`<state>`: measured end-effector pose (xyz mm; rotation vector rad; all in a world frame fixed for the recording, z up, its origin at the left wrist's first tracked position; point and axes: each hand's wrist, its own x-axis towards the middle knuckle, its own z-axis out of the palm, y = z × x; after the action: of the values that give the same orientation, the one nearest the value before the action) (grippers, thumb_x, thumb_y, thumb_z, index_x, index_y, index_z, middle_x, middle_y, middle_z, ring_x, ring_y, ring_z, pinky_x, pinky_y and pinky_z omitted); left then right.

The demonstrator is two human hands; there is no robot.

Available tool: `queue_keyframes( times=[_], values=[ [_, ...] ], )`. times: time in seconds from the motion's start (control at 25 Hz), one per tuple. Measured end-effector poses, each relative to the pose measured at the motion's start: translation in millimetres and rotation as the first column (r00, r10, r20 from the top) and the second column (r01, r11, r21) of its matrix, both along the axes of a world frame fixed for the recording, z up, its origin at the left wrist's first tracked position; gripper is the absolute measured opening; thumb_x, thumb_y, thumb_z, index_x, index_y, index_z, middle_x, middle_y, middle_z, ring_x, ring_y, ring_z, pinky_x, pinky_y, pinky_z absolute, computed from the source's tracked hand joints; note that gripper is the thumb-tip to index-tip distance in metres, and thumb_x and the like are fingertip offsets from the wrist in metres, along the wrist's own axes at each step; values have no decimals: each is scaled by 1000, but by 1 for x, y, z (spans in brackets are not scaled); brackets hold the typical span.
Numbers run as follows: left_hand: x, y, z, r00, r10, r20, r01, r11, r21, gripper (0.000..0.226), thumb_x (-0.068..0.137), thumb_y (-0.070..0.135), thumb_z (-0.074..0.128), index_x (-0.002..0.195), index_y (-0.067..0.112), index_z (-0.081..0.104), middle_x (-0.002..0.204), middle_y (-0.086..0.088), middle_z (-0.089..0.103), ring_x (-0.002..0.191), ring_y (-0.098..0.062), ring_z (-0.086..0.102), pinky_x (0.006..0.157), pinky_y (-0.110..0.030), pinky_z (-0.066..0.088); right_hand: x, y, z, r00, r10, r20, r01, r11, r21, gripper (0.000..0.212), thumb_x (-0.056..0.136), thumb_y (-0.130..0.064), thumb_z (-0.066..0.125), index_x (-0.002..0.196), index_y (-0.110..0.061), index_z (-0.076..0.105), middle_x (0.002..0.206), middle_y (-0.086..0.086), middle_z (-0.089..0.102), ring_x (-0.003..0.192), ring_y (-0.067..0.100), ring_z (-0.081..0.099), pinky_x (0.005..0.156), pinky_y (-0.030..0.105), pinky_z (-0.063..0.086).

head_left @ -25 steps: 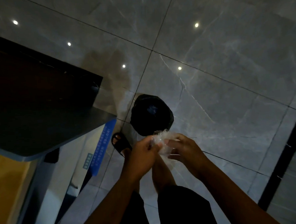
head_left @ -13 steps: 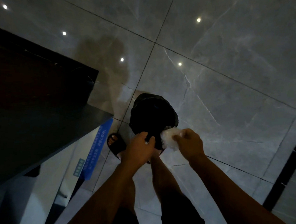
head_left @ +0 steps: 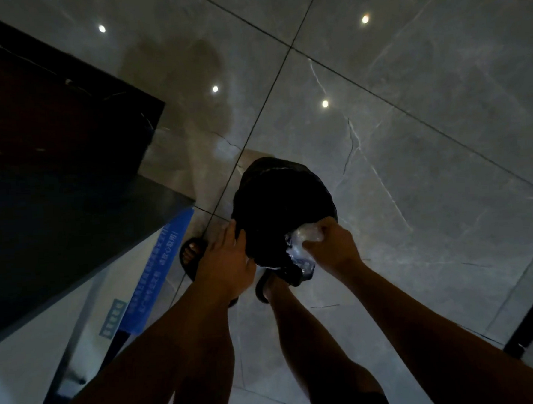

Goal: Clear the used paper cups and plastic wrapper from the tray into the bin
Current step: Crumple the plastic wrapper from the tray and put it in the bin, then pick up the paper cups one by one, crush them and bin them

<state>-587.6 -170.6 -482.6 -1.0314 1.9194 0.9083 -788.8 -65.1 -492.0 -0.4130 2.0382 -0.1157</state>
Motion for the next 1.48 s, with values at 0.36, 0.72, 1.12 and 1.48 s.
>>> queue_keyframes(
  times=[0.36,0.72,1.12,1.48],
  values=[
    [13,-1,-18,997,58,-53,-56,998,33,72,101,36,46,159,18,8,167,-2,-2,153,-23,3,124,-42,16,9,-35,-31,992,-69,-110,52,987,-155,73,79,-44,80,139,-20,47,137,7,56,128,28,54,105,49,50],
    [16,-15,6,998,66,-10,-66,996,63,59,99,29,47,153,18,27,155,-12,34,137,-27,41,110,-42,40,26,-1,15,951,240,195,-250,968,29,23,99,-29,56,92,-13,70,81,2,68,74,13,65,62,22,49],
    [43,-25,142,996,-14,88,11,999,32,34,100,33,46,123,11,59,123,-11,63,112,-29,60,95,-41,50,0,11,153,996,83,31,-86,994,72,29,101,-31,54,113,-12,72,114,12,73,104,28,68,83,30,50],
    [71,-9,302,989,67,134,-91,979,184,37,103,33,47,129,9,58,132,-17,59,122,-34,55,106,-46,44,56,0,292,997,-28,71,32,998,-60,27,100,-28,53,102,-7,71,103,16,75,95,31,70,91,40,56]
  ],
)
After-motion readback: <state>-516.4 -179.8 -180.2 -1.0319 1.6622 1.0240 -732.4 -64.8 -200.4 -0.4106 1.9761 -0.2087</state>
